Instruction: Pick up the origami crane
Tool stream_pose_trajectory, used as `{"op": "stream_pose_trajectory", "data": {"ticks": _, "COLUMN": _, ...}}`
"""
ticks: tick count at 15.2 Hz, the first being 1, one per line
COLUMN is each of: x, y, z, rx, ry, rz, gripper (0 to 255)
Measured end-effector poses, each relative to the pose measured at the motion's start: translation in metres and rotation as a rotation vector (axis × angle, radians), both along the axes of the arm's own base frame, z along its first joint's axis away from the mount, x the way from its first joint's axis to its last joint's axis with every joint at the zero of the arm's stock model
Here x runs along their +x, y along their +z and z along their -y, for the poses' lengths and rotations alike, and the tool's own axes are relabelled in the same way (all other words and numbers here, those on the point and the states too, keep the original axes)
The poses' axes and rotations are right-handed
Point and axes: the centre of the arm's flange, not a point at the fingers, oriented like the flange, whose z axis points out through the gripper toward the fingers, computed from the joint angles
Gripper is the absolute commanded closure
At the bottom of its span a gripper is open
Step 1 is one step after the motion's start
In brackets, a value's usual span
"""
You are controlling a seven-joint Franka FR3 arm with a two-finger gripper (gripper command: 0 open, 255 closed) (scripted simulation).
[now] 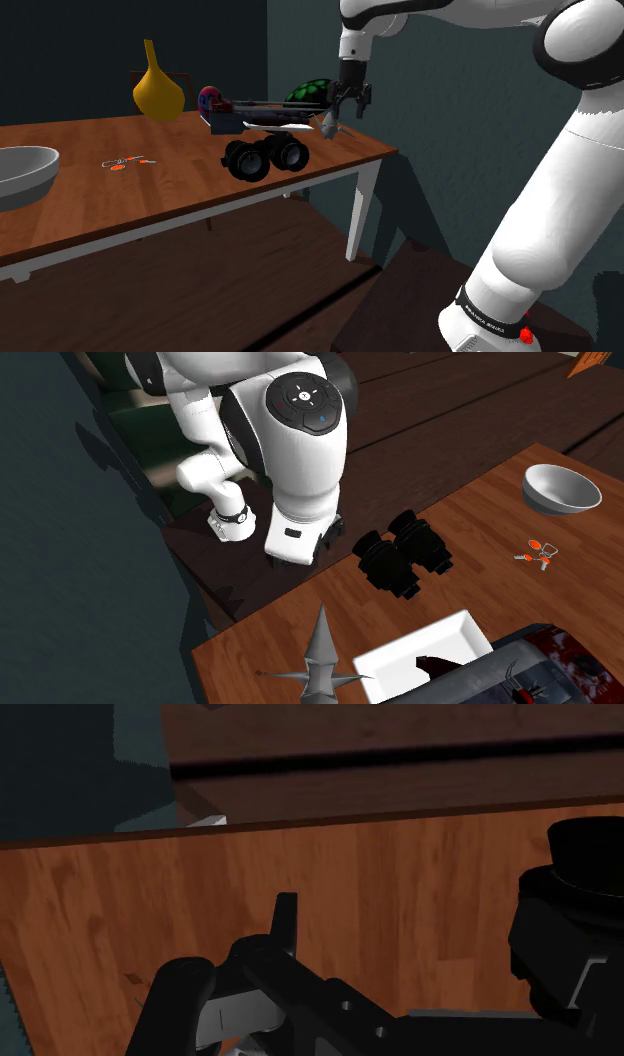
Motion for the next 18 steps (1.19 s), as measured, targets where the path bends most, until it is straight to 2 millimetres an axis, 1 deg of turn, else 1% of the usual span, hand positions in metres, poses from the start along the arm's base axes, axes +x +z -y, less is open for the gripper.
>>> {"op": "stream_pose_trajectory", "data": {"ticks": 2, "x": 0.023, "y": -0.006, "z": 0.012, "rx": 0.003, "ry": -0.039, "rz": -0.014, "gripper": 0}}
{"op": "stream_pose_trajectory", "data": {"ticks": 4, "x": 0.042, "y": -0.014, "z": 0.032, "rx": 0.006, "ry": -0.078, "rz": -0.028, "gripper": 0}}
{"op": "stream_pose_trajectory", "data": {"ticks": 6, "x": 0.066, "y": -0.026, "z": 0.046, "rx": 0.010, "ry": -0.117, "rz": -0.040, "gripper": 0}}
{"op": "stream_pose_trajectory", "data": {"ticks": 9, "x": 0.099, "y": -0.037, "z": 0.076, "rx": 0.013, "ry": -0.175, "rz": -0.061, "gripper": 0}}
{"op": "stream_pose_trajectory", "data": {"ticks": 11, "x": 0.114, "y": -0.045, "z": 0.093, "rx": 0.016, "ry": -0.215, "rz": -0.075, "gripper": 0}}
{"op": "stream_pose_trajectory", "data": {"ticks": 12, "x": 0.125, "y": -0.051, "z": 0.104, "rx": 0.018, "ry": -0.234, "rz": -0.080, "gripper": 0}}
{"op": "stream_pose_trajectory", "data": {"ticks": 14, "x": 0.131, "y": -0.062, "z": 0.113, "rx": 0.019, "ry": -0.248, "rz": -0.088, "gripper": 0}}
{"op": "stream_pose_trajectory", "data": {"ticks": 18, "x": 0.133, "y": -0.083, "z": 0.114, "rx": 0.019, "ry": -0.253, "rz": -0.090, "gripper": 0}}
